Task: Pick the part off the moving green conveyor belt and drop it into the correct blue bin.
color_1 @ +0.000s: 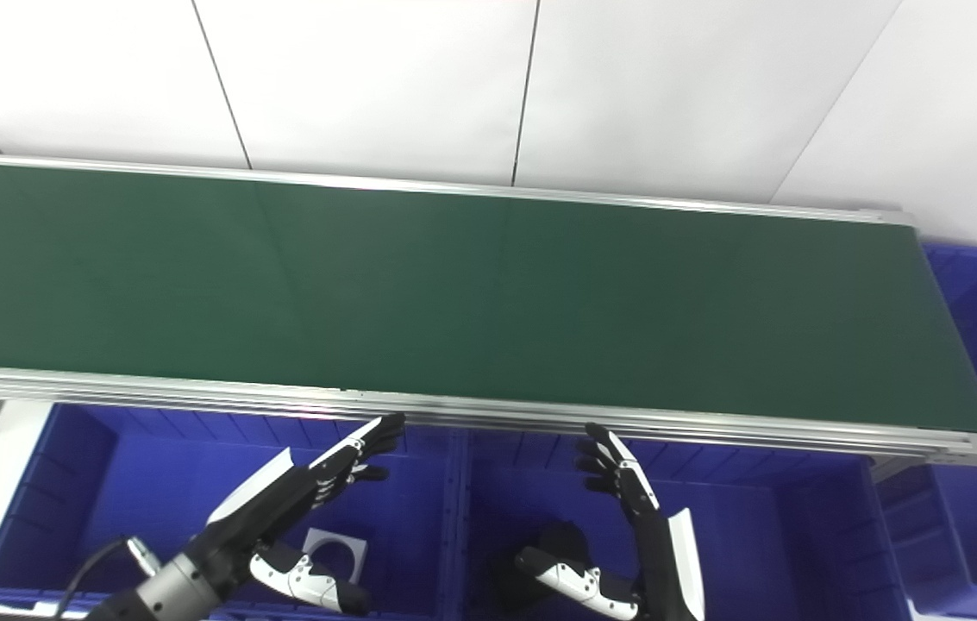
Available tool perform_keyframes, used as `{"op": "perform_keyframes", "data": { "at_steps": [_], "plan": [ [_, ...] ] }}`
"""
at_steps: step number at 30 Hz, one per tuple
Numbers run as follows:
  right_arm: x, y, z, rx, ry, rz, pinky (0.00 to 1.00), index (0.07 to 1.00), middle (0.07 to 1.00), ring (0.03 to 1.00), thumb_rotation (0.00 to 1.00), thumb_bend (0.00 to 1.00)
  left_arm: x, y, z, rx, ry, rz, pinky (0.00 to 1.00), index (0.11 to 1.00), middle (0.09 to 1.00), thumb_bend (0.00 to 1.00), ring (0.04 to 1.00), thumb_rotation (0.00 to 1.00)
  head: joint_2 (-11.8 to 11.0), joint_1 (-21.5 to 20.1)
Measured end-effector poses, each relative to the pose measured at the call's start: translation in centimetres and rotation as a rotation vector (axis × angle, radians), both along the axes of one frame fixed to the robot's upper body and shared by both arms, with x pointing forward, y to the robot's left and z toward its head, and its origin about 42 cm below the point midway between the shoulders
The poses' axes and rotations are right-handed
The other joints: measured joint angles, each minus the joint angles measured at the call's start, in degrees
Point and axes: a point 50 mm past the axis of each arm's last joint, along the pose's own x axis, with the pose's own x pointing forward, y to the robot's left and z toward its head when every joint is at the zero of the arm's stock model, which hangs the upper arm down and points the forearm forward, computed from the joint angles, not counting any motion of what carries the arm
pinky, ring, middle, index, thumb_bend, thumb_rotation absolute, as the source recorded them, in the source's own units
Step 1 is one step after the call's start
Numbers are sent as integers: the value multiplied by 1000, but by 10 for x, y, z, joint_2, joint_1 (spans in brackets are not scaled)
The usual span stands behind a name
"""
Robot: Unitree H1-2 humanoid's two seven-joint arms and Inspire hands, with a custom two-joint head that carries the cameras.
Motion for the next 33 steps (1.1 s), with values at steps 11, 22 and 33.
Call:
{"op": "perform_keyframes", "data": {
  "at_steps": [11, 22, 33],
  "plan": [
    [-3, 0, 4, -19, 7, 40, 722, 897, 832, 788, 496, 923, -7, -5, -14, -32, -57, 134, 1000, 1000, 1000, 976, 1000, 429, -3, 0],
    [-4, 3, 5, -26, 23, 52, 754, 926, 875, 826, 494, 904, -12, 5, -18, -75, 12, 247, 1000, 994, 1000, 880, 1000, 248, -2, -7],
    [-5, 5, 5, -14, 46, 51, 762, 923, 873, 824, 483, 901, 2, 23, -10, -68, 22, 187, 971, 980, 995, 890, 980, 137, -2, -10]
  ]
}}
